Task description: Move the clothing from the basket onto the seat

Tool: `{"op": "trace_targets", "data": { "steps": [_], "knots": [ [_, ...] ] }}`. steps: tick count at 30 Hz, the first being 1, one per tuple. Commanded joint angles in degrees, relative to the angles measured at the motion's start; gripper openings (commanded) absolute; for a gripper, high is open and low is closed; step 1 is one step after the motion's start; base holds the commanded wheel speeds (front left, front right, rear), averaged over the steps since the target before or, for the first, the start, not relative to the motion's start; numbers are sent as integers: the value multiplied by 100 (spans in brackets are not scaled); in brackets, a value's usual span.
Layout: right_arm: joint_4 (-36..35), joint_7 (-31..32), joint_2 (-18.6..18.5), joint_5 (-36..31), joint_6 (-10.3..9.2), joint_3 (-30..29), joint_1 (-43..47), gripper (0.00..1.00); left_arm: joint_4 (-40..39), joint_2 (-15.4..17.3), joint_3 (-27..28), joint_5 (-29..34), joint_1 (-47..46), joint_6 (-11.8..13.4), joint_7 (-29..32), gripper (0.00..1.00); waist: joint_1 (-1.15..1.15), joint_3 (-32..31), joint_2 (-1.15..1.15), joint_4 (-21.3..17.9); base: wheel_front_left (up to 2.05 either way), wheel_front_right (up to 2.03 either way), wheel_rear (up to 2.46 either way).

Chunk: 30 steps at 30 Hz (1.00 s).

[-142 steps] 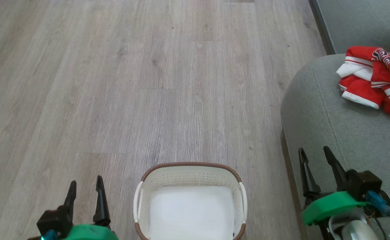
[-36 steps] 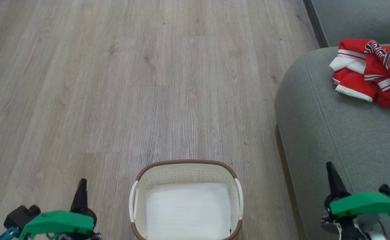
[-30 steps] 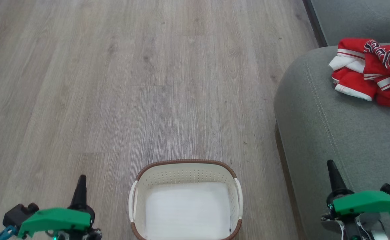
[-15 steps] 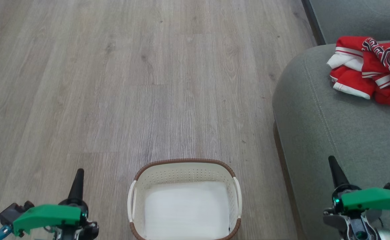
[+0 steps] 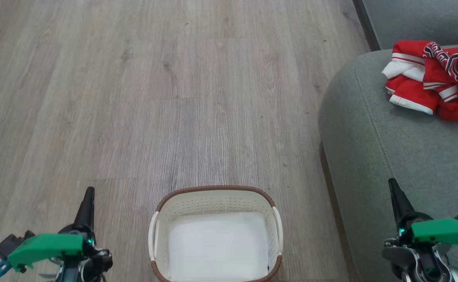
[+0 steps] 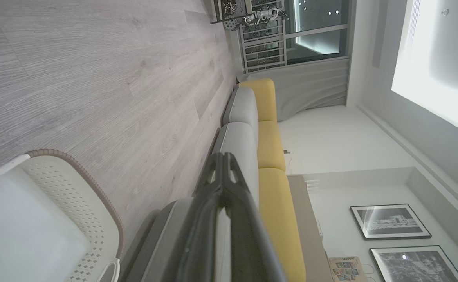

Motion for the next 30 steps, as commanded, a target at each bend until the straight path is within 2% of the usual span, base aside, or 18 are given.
{"op": "trace_targets", "data": {
  "steps": [1,14,30],
  "knots": [
    [-240,60,-17,169,-1,84,-346,0,-158,34,220,-153,-337,-70,66,0,0,2,0,-3,0,0,0],
    [-310,285,-18,1044,-1,16,-425,0,-142,15,386,-987,-509,-244,290,0,0,25,0,-46,0,0,0],
    [-310,285,-18,1044,-1,17,-425,0,-142,13,388,-985,-509,-244,292,0,0,25,0,-46,0,0,0]
  ]
}}
